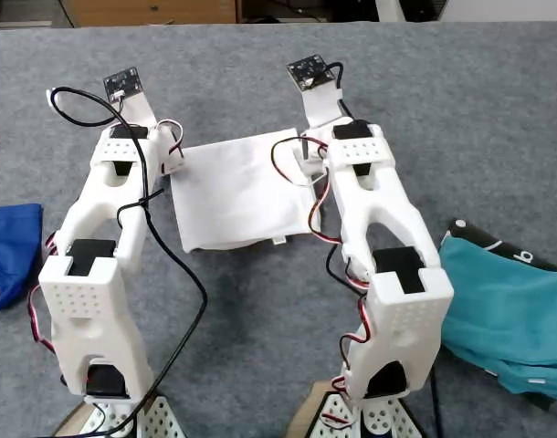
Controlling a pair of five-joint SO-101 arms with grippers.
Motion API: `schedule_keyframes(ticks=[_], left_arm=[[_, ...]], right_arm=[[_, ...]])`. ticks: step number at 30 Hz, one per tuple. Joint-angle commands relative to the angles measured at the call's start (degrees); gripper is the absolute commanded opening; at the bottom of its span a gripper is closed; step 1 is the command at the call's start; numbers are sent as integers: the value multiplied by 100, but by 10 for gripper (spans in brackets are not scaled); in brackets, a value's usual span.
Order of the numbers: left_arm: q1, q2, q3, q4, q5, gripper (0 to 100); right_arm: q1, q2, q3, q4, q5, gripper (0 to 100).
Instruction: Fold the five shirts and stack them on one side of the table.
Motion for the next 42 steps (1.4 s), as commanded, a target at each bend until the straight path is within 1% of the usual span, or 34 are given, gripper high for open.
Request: schedule_keyframes(ticks=[1,13,15,17,19,23,26,30,32,34,38,40,42], left_arm=[[-44,-66,-334,26,-26,20],[-44,-127,-325,105,-26,19],[-62,-215,-615,440,-18,19],[-79,-400,-1020,949,0,19],[-62,-567,-1292,1248,9,19],[-53,-760,-1565,1565,325,19],[53,-760,-1670,1697,413,19],[334,-514,-1398,1310,413,19],[396,-171,-1310,1073,413,19],[422,189,-1389,1011,413,19],[378,1007,-2013,1046,413,19],[246,1367,-2488,1231,422,19],[114,1719,-3130,1618,457,19]], right_arm=[[84,-48,4,-123,-9,5],[57,-101,-57,-70,0,5],[48,-321,-84,35,0,5],[48,-593,-92,167,-9,5],[-13,-848,-92,281,0,5],[-453,-1077,-189,413,18,5],[-725,-1007,-541,448,167,5],[-813,-356,-1235,396,202,5],[-787,259,-1719,404,193,5],[-708,980,-2237,404,193,5],[-497,2413,-3442,492,202,5],[-391,2879,-4259,932,202,5],[-259,3248,-5007,1521,202,5]])
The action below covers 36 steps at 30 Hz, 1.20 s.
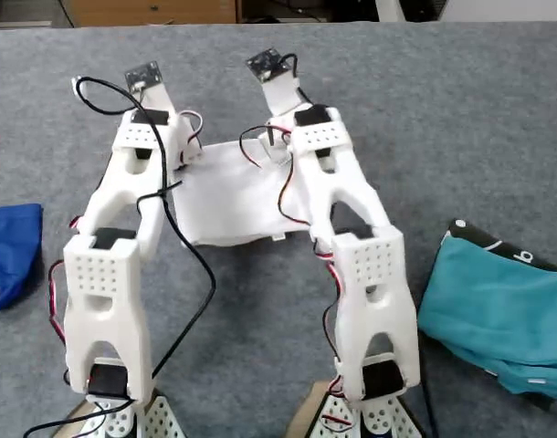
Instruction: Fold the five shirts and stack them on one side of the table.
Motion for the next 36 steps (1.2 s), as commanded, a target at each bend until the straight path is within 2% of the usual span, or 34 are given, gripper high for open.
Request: schedule_keyframes(ticks=[1,9,14,23,28,33,36], left_arm=[[-273,453,-1231,571,141,19],[-352,1657,-3367,1873,185,19],[-352,1877,-4510,2488,9,19],[-220,1938,-6954,4202,-193,19],[-123,1877,-6954,4220,-457,19],[18,1525,-6321,4220,-782,19],[149,1068,-5873,4220,-862,19]], right_arm=[[338,602,-1604,888,26,5],[576,1824,-4233,2426,26,5],[567,2167,-5938,3323,35,5],[374,1253,-6088,4299,501,5],[330,655,-6079,4791,589,5],[391,365,-6070,4721,765,5],[391,505,-6044,4316,949,5]])
